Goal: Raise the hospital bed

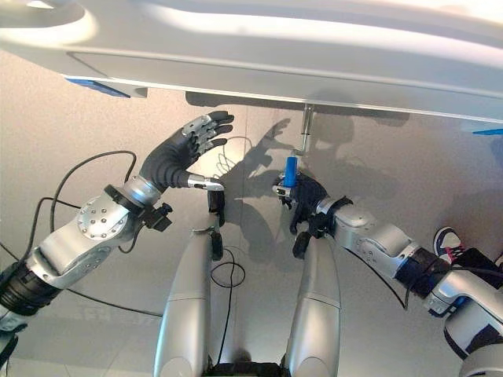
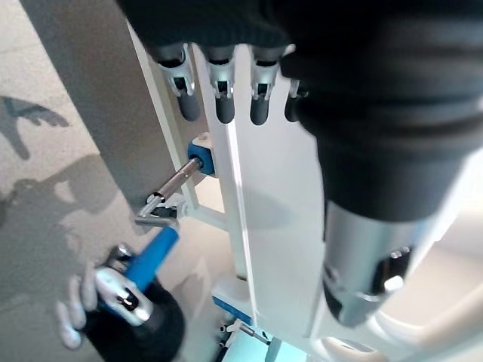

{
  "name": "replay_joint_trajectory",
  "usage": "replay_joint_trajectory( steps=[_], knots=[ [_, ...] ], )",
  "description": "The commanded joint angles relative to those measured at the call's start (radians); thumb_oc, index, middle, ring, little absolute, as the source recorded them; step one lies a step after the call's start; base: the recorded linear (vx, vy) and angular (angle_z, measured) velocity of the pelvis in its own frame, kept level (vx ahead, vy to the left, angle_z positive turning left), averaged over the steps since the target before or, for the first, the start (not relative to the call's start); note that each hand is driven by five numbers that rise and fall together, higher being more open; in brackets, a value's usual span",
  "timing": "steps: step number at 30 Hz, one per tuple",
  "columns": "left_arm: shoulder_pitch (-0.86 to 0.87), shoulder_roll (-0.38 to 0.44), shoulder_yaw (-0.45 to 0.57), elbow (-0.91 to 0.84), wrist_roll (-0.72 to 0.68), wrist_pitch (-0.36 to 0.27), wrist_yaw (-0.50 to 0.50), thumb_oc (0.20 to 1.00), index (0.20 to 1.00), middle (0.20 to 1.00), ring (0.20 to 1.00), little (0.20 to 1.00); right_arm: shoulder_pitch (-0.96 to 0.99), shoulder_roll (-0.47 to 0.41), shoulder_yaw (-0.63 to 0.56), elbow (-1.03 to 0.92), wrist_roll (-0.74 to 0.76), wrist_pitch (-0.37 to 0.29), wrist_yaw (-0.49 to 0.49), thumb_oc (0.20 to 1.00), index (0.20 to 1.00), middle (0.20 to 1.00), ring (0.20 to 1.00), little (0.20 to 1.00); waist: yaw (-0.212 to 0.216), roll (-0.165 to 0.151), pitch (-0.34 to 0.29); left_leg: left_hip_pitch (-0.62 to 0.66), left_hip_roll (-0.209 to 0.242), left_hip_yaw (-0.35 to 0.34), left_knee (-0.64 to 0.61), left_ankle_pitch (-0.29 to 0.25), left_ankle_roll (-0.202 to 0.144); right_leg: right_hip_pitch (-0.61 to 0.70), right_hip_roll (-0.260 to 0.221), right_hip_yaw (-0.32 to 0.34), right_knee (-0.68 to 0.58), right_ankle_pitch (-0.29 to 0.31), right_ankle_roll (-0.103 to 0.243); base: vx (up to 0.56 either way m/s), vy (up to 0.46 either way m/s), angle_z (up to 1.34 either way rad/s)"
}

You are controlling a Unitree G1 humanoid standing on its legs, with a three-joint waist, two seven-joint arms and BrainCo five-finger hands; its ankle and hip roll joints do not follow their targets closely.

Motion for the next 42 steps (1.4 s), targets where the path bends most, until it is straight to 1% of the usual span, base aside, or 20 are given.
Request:
replay_joint_trajectory(
  steps=[1, 7, 10, 11, 12, 13, 14, 16, 17, 23, 24, 26, 30, 31, 34, 38, 39, 40, 42],
  knots=[
    [0.007, -0.036, -0.013, -0.155, -0.031, -0.054, 0.003, 1.0, 1.0, 1.0, 1.0, 1.0, -0.276, 0.152, 0.006, -0.216, -0.089, -0.126, 0.087, 0.2, 0.2, 0.2, 0.2, 0.2, 0.04, 0.029, -0.026, 0.04, -0.013, 0.011, -0.031, -0.018, 0.042, 0.061, -0.027, 0.014, -0.094, 0.091, 0.081, 0.01, 0.034, 0.02],
    [0.021, -0.059, -0.013, -0.159, -0.034, -0.05, 0.009, 1.0, 1.0, 1.0, 1.0, 1.0, -0.31, 0.247, -0.007, -0.106, -0.095, -0.128, 0.066, 0.2, 0.2, 0.2, 0.2, 0.2, 0.053, 0.042, -0.026, 0.032, -0.022, 0.011, -0.026, -0.023, 0.045, 0.055, -0.032, 0.018, -0.088, 0.088, 0.083, 0.01, 0.03, 0.02],
    [0.021, -0.07, -0.017, -0.156, -0.036, -0.049, 0.01, 1.0, 1.0, 1.0, 1.0, 1.0, -0.317, 0.274, -0.011, -0.074, -0.094, -0.128, 0.061, 0.2, 0.2, 0.2, 0.2, 0.2, 0.055, 0.046, -0.026, 0.028, -0.025, 0.009, -0.024, -0.024, 0.046, 0.049, -0.033, 0.022, -0.085, 0.088, 0.083, 0.0, 0.0, 0.0],
    [0.021, -0.076, -0.02, -0.156, -0.037, -0.047, 0.008, 1.0, 1.0, 1.0, 1.0, 1.0, -0.317, 0.289, -0.015, -0.049, -0.092, -0.126, 0.06, 0.2, 0.2, 0.2, 0.2, 0.2, 0.058, 0.05, -0.026, 0.029, -0.026, 0.01, -0.025, -0.025, 0.047, 0.049, -0.034, 0.022, -0.085, 0.087, 0.083, 0.03, 0.041, 0.0],
    [0.017, -0.085, -0.028, -0.155, -0.038, -0.046, 0.007, 1.0, 1.0, 1.0, 1.0, 1.0, -0.321, 0.322, -0.022, 0.012, -0.097, -0.121, 0.055, 0.2, 0.2, 0.2, 0.2, 0.2, 0.062, 0.056, -0.026, 0.027, -0.028, 0.011, -0.027, -0.025, 0.049, 0.048, -0.035, 0.023, -0.086, 0.088, 0.083, 0.02, 0.032, 0.0],
    [0.016, -0.085, -0.028, -0.154, -0.038, -0.046, 0.007, 1.0, 1.0, 1.0, 1.0, 1.0, -0.322, 0.323, -0.022, 0.014, -0.097, -0.122, 0.055, 0.2, 0.2, 0.2, 0.2, 0.2, 0.062, 0.056, -0.026, 0.027, -0.028, 0.011, -0.027, -0.025, 0.049, 0.048, -0.035, 0.023, -0.086, 0.088, 0.083, 0.0, 0.0, 0.0],
    [0.017, -0.092, -0.032, -0.153, -0.042, -0.048, 0.007, 1.0, 1.0, 1.0, 1.0, 1.0, -0.327, 0.341, -0.028, 0.056, -0.104, -0.12, 0.043, 0.2, 0.2, 0.2, 0.2, 0.2, 0.065, 0.061, -0.026, 0.026, -0.03, 0.012, -0.026, -0.026, 0.05, 0.048, -0.036, 0.022, -0.086, 0.088, 0.083, 0.0, 0.0, 0.0],
    [0.024, -0.098, -0.03, -0.157, -0.043, -0.047, 0.006, 1.0, 1.0, 1.0, 1.0, 1.0, -0.327, 0.374, -0.043, 0.103, -0.111, -0.118, 0.035, 0.2, 0.2, 0.2, 0.2, 0.2, 0.068, 0.067, -0.026, 0.023, -0.032, 0.012, -0.026, -0.027, 0.051, 0.045, -0.035, 0.024, -0.085, 0.086, 0.083, 0.01, 0.019, 0.0],
    [0.029, -0.106, -0.031, -0.157, -0.043, -0.044, 0.005, 1.0, 1.0, 1.0, 1.0, 1.0, -0.324, 0.4, -0.058, 0.164, -0.127, -0.111, 0.023, 0.2, 0.2, 0.2, 0.2, 0.2, 0.072, 0.076, -0.026, 0.02, -0.034, 0.012, -0.027, -0.028, 0.053, 0.044, -0.036, 0.025, -0.086, 0.084, 0.083, 0.0, 0.0, 0.0],
    [0.038, -0.146, -0.033, -0.144, -0.05, -0.037, 0.008, 1.0, 1.0, 1.0, 1.0, 1.0, -0.309, 0.443, -0.107, 0.263, -0.154, -0.107, -0.002, 0.2, 0.2, 0.2, 0.2, 0.2, 0.074, 0.09, -0.026, 0.014, -0.038, 0.017, -0.033, -0.03, 0.055, 0.033, -0.038, 0.03, -0.084, 0.081, 0.084, 0.02, 0.02, 0.02],
    [0.041, -0.161, -0.033, -0.142, -0.053, -0.036, 0.008, 1.0, 1.0, 1.0, 1.0, 1.0, -0.301, 0.459, -0.137, 0.316, -0.156, -0.105, -0.014, 0.2, 0.2, 0.2, 0.2, 0.2, 0.076, 0.097, -0.026, 0.014, -0.04, 0.018, -0.035, -0.032, 0.057, 0.03, -0.039, 0.032, -0.081, 0.079, 0.084, 0.02, 0.033, 0.04],
    [0.04, -0.161, -0.033, -0.141, -0.053, -0.037, 0.008, 1.0, 1.0, 1.0, 1.0, 1.0, -0.301, 0.46, -0.137, 0.317, -0.156, -0.106, -0.013, 0.2, 0.2, 0.2, 0.2, 0.2, 0.076, 0.096, -0.026, 0.014, -0.04, 0.018, -0.035, -0.032, 0.057, 0.03, -0.039, 0.032, -0.081, 0.079, 0.084, 0.01, 0.012, 0.02],
    [0.046, -0.198, -0.037, -0.137, -0.063, -0.036, 0.001, 1.0, 1.0, 1.0, 1.0, 1.0, -0.312, 0.496, -0.196, 0.48, -0.203, -0.088, -0.033, 0.2, 0.2, 0.2, 0.2, 0.2, 0.077, 0.114, -0.026, 0.012, -0.043, 0.022, -0.038, -0.036, 0.062, 0.023, -0.042, 0.041, -0.078, 0.078, 0.086, 0.02, 0.013, 0.0],
    [0.045, -0.198, -0.037, -0.137, -0.063, -0.036, 0.001, 1.0, 1.0, 1.0, 1.0, 1.0, -0.313, 0.496, -0.196, 0.482, -0.203, -0.088, -0.032, 0.2, 0.2, 0.2, 0.2, 0.2, 0.077, 0.114, -0.026, 0.012, -0.043, 0.022, -0.038, -0.036, 0.062, 0.022, -0.042, 0.041, -0.078, 0.078, 0.086, 0.0, 0.0, 0.0],
    [0.05, -0.208, -0.041, -0.135, -0.072, -0.038, -0.005, 1.0, 1.0, 1.0, 1.0, 1.0, -0.331, 0.505, -0.234, 0.583, -0.209, -0.084, -0.042, 0.2, 0.2, 0.2, 0.2, 0.2, 0.079, 0.124, -0.026, 0.016, -0.045, 0.024, -0.043, -0.036, 0.06, 0.022, -0.043, 0.043, -0.077, 0.074, 0.086, 0.0, 0.0, 0.0],
    [0.055, -0.223, -0.04, -0.135, -0.083, -0.043, -0.015, 1.0, 1.0, 1.0, 1.0, 1.0, -0.356, 0.5, -0.298, 0.715, -0.216, -0.082, -0.053, 0.2, 0.2, 0.2, 0.2, 0.2, 0.08, 0.14, -0.026, 0.015, -0.048, 0.026, -0.049, -0.036, 0.058, 0.014, -0.045, 0.047, -0.069, 0.069, 0.085, 0.01, 0.003, 0.02],
    [0.056, -0.233, -0.044, -0.13, -0.087, -0.043, -0.019, 1.0, 1.0, 1.0, 1.0, 1.0, -0.368, 0.49, -0.332, 0.782, -0.211, -0.087, -0.06, 0.2, 0.2, 0.2, 0.2, 0.2, 0.082, 0.15, -0.026, 0.014, -0.051, 0.027, -0.052, -0.036, 0.057, 0.012, -0.047, 0.048, -0.066, 0.065, 0.086, 0.02, 0.011, 0.08],
    [0.055, -0.233, -0.045, -0.129, -0.087, -0.044, -0.02, 1.0, 1.0, 1.0, 1.0, 1.0, -0.369, 0.489, -0.333, 0.784, -0.211, -0.088, -0.058, 0.2, 0.2, 0.2, 0.2, 0.2, 0.083, 0.15, -0.026, 0.014, -0.051, 0.027, -0.052, -0.036, 0.057, 0.012, -0.047, 0.047, -0.066, 0.065, 0.086, 0.02, 0.0, 0.1],
    [0.053, -0.246, -0.048, -0.127, -0.092, -0.044, -0.027, 1.0, 1.0, 1.0, 1.0, 1.0, -0.373, 0.479, -0.376, 0.838, -0.191, -0.093, -0.062, 0.2, 0.2, 0.2, 0.2, 0.2, 0.083, 0.16, -0.026, 0.013, -0.053, 0.028, -0.051, -0.037, 0.056, 0.008, -0.049, 0.049, -0.06, 0.062, 0.086, 0.02, -0.003, 0.07]
  ],
)
